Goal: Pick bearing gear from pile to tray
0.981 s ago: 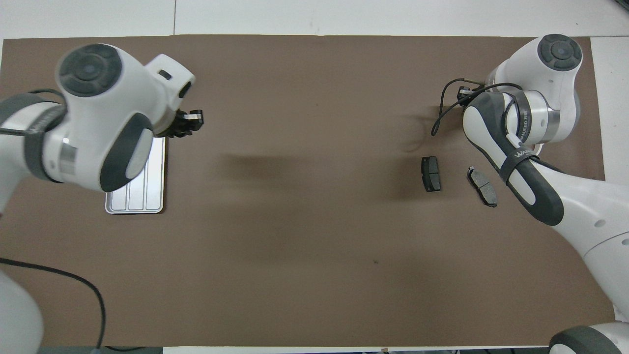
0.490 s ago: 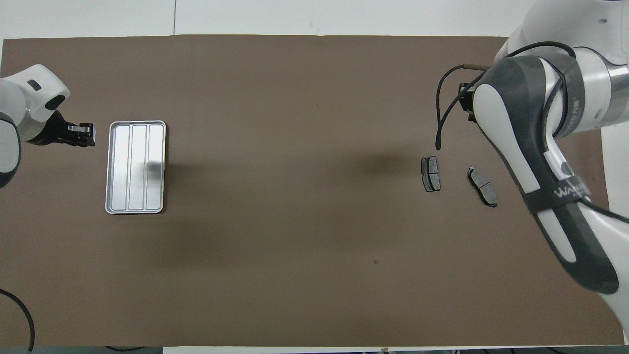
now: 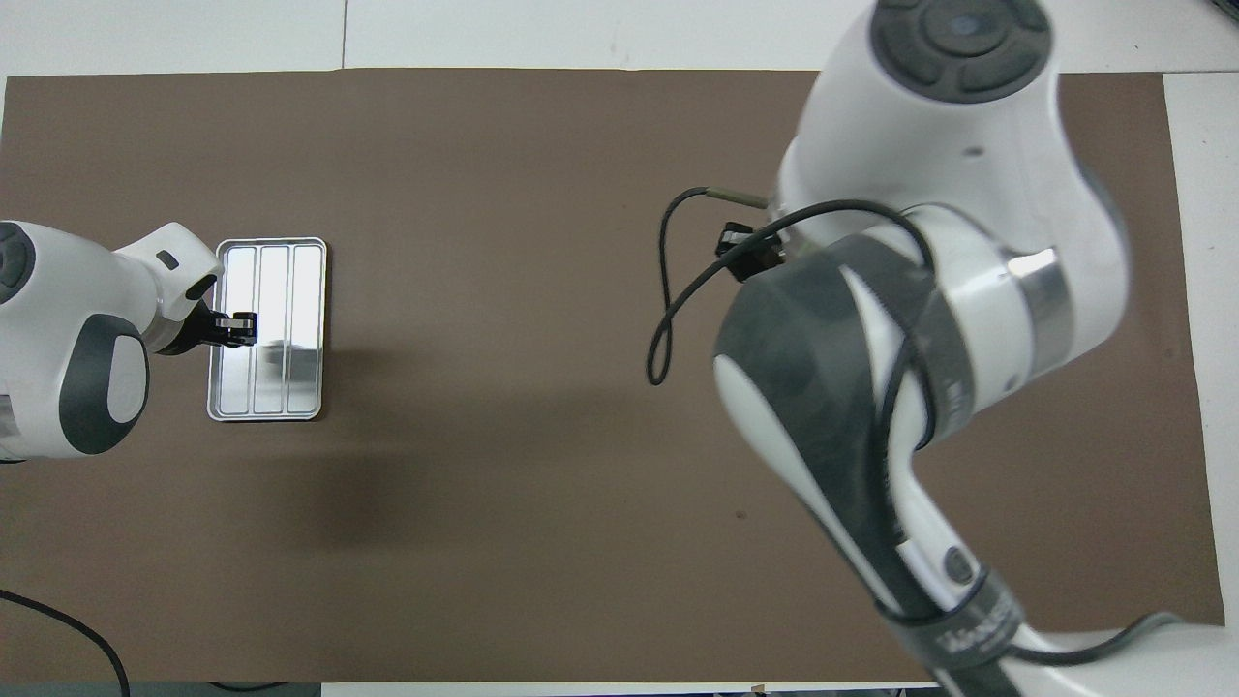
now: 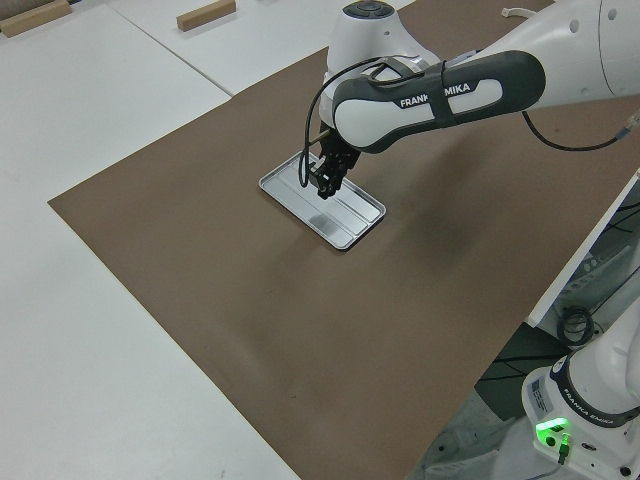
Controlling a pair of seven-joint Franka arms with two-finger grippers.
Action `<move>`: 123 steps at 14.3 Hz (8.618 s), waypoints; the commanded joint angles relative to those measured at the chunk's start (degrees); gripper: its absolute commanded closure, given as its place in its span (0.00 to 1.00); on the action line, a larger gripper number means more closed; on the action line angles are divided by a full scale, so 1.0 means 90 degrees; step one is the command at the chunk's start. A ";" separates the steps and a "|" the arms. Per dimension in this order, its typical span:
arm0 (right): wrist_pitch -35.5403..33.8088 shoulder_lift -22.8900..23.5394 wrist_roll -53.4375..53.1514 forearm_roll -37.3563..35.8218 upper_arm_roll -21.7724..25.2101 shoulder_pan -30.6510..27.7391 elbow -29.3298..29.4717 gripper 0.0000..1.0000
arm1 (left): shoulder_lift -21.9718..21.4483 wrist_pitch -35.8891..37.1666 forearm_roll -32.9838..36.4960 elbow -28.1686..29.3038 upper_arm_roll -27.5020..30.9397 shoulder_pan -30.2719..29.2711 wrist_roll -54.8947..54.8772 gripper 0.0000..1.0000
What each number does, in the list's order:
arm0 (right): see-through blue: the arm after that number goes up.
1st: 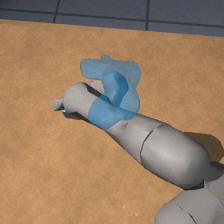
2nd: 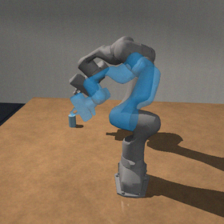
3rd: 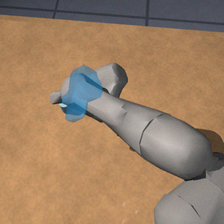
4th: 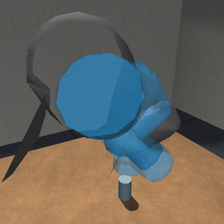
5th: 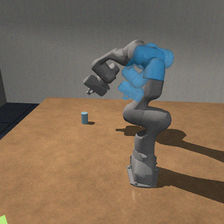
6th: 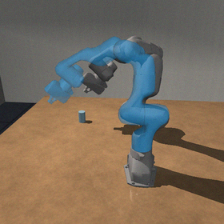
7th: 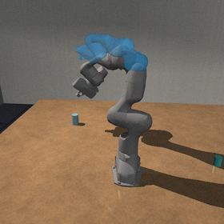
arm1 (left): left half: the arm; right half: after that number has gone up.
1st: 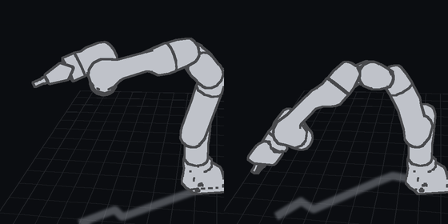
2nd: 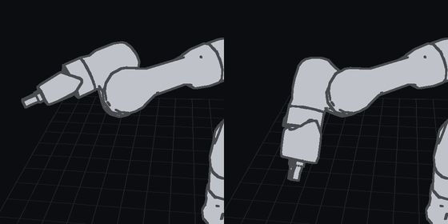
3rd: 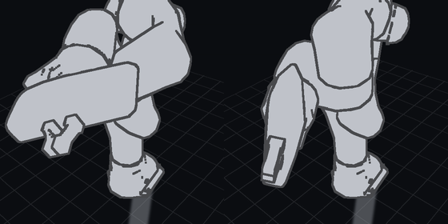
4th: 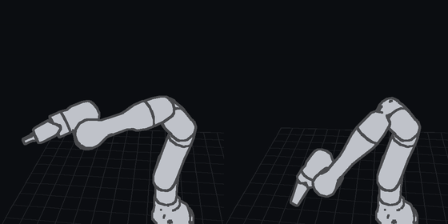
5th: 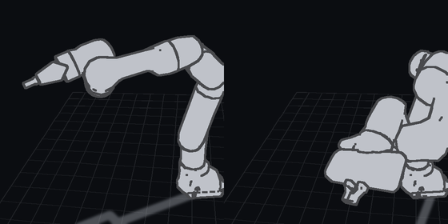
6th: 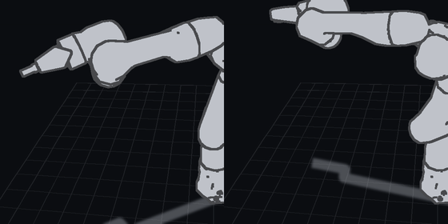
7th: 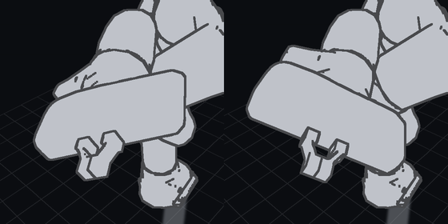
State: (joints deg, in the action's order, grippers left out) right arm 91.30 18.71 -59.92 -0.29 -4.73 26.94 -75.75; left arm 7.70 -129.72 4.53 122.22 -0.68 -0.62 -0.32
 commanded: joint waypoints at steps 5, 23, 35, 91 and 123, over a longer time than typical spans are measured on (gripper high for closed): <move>0.2968 0.0088 -0.1350 0.0150 0.0018 0.0815 -0.2235 1.00 | -0.0173 -0.1046 -0.0054 0.1009 0.0066 0.0069 0.0240 1.00; 0.4222 0.1495 -0.2073 -0.0358 0.0056 0.0962 -0.1975 0.00 | -0.0114 -0.1017 -0.0073 0.0933 0.0066 0.0313 0.0592 0.03; 0.1683 0.0031 0.3280 -0.0183 0.0047 -0.1614 -0.0978 0.00 | 0.0227 0.0272 0.0102 -0.0865 0.0047 0.3993 0.6027 0.01; -0.0496 -0.2675 0.6023 0.0013 0.0643 -0.2515 -0.2062 0.00 | 0.1195 -0.1698 -0.0522 -0.0574 0.0125 0.0098 0.0464 1.00; -0.0496 -0.2743 0.5964 -0.0182 0.0633 -0.2408 -0.2062 0.00 | -0.1431 0.5634 -0.0620 -0.3162 -0.0002 0.0313 0.0679 0.00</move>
State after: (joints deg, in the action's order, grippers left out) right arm 85.95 -4.93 -5.31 -1.95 1.08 5.50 -93.53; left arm -0.53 -78.38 -0.81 87.30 -1.40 1.45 5.84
